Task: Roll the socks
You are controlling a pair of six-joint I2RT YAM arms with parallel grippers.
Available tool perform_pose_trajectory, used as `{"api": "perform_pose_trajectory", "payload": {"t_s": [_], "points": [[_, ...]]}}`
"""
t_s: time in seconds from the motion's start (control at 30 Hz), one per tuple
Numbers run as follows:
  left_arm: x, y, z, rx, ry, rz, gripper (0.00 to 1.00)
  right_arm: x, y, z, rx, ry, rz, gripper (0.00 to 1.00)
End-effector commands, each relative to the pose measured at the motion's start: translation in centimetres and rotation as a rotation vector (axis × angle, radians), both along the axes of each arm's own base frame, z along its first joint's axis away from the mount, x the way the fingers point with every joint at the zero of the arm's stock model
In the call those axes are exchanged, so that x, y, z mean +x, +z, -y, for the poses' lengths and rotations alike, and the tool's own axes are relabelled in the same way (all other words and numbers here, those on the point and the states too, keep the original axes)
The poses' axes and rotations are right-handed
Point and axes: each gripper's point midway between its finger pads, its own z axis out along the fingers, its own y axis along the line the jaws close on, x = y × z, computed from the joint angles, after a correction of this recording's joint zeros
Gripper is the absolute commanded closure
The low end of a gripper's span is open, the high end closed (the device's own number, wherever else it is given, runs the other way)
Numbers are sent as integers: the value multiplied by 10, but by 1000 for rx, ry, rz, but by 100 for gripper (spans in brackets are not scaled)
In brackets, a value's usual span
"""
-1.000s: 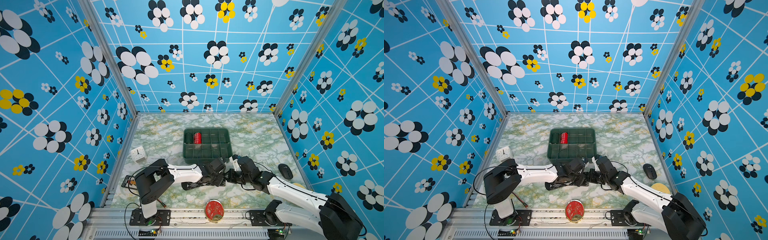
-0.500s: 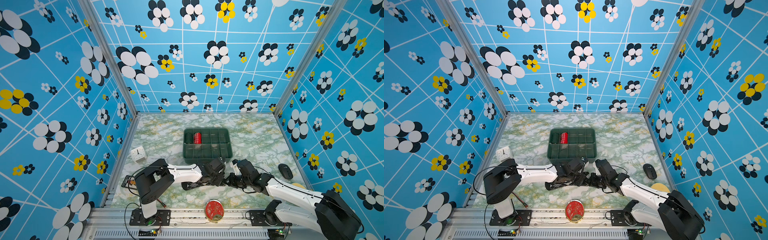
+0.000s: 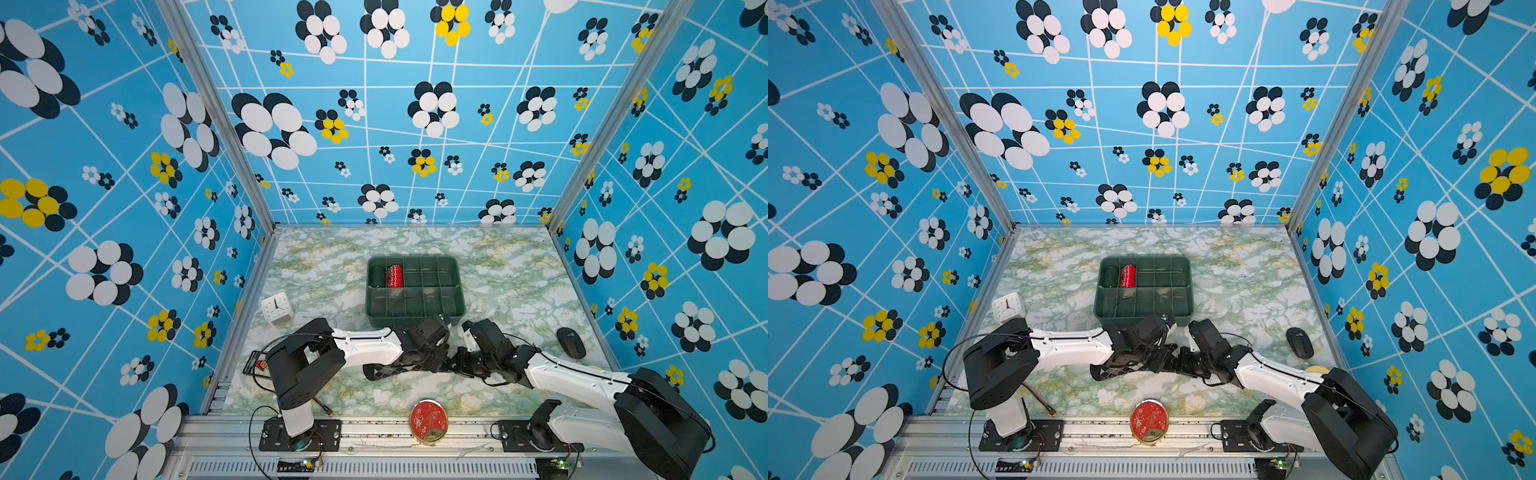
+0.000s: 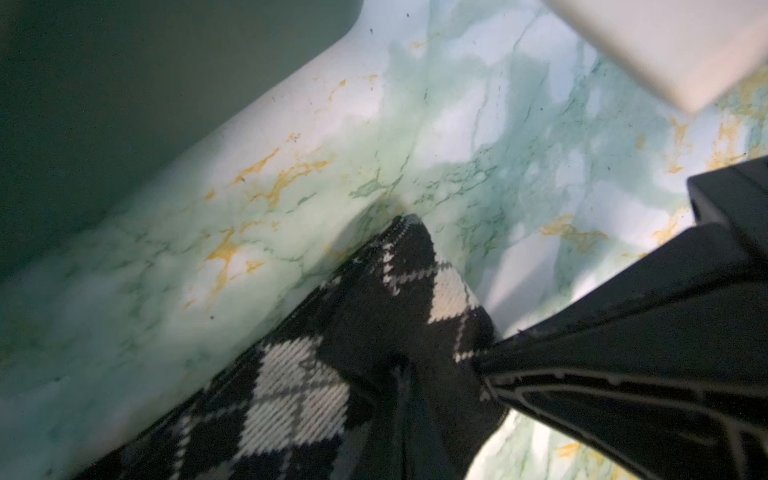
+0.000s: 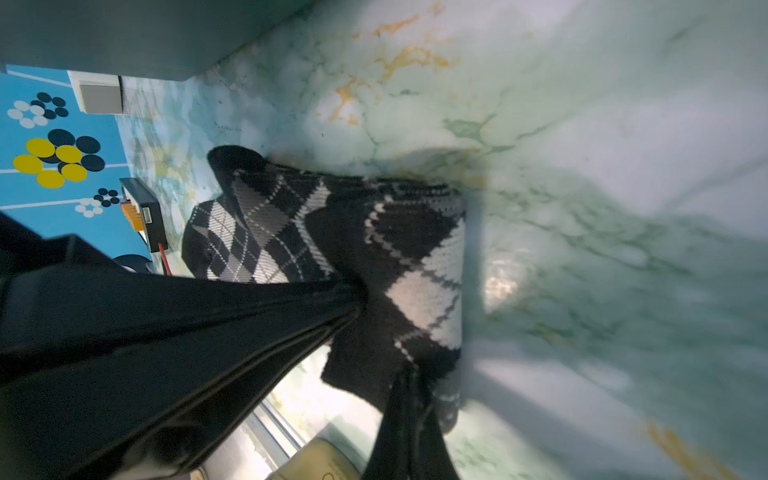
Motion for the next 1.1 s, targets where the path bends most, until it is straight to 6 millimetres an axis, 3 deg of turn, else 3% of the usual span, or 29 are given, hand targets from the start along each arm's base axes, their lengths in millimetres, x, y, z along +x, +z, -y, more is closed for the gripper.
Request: {"api": "perform_pose_trajectory", "payload": {"t_s": [0.0,0.1,0.37,0.53,1.07], "points": [[-8,-9,-12,29,4,-48,100,-1,-4,4,-11,-16,-11,98],[-10,-13,-10,27,3,-63,100,0,0,4,-5,-18,-2,95],[-10,-10,-16,48,2,-53,100,5,13,13,-28,-50,50,75],[-10,-9,-18,53,1,-50,100,5,9,19,-55,-70,54,72],[-6,-24,-30,50,41,-86,100,13,2,13,-50,-71,56,69]]}}
